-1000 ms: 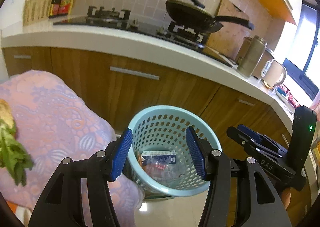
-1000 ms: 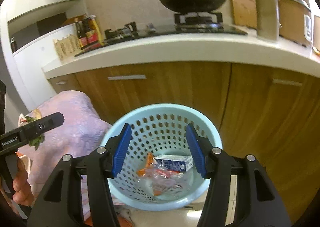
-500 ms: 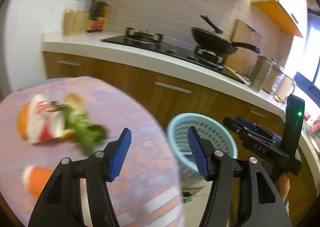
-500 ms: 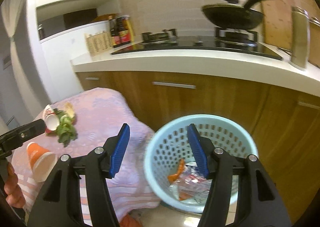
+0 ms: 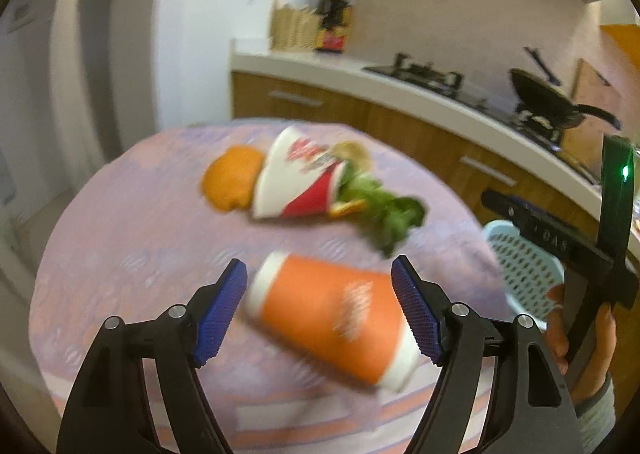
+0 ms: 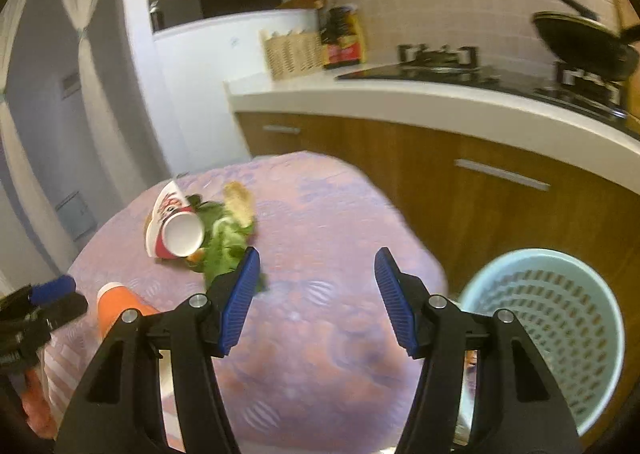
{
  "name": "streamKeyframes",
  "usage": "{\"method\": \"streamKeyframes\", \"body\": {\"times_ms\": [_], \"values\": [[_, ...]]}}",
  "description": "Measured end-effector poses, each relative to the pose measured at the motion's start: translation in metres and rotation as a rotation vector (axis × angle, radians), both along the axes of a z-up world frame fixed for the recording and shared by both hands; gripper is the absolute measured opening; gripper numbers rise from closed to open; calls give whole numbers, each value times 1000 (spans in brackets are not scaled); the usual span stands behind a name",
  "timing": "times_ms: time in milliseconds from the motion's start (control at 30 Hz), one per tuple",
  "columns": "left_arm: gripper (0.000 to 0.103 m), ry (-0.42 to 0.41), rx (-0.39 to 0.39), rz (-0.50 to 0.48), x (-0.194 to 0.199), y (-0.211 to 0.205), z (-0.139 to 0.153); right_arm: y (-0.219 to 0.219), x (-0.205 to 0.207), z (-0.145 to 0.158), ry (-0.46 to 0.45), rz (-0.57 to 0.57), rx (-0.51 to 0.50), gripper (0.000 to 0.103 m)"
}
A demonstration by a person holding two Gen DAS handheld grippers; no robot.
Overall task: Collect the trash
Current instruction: 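Move both open tools back toward the table, then grasp the orange paper cup with the left tool while the right tool grasps the bok choy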
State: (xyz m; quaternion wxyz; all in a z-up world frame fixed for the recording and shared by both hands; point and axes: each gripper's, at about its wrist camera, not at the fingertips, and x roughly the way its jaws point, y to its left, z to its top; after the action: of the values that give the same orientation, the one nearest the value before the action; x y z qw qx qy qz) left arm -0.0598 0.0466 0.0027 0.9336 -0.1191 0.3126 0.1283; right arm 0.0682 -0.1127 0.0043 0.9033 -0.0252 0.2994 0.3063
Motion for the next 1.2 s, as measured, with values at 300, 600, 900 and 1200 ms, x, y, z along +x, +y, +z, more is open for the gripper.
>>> {"method": "streamKeyframes", "body": {"times_ms": [300, 600, 900, 1200], "values": [[76, 63, -180, 32, -4, 15, -35, 64, 18, -18, 63, 84, -42, 56], [78, 42, -298, 17, 10, 16, -48, 73, 26, -25, 85, 86, -75, 56], [79, 26, -395, 20, 20, 13, -58, 85, 29, -32, 99, 106, -124, 57], [60, -8, -453, -1, 30, 9, -60, 87, 33, -34, 126, 117, -125, 58]]}}
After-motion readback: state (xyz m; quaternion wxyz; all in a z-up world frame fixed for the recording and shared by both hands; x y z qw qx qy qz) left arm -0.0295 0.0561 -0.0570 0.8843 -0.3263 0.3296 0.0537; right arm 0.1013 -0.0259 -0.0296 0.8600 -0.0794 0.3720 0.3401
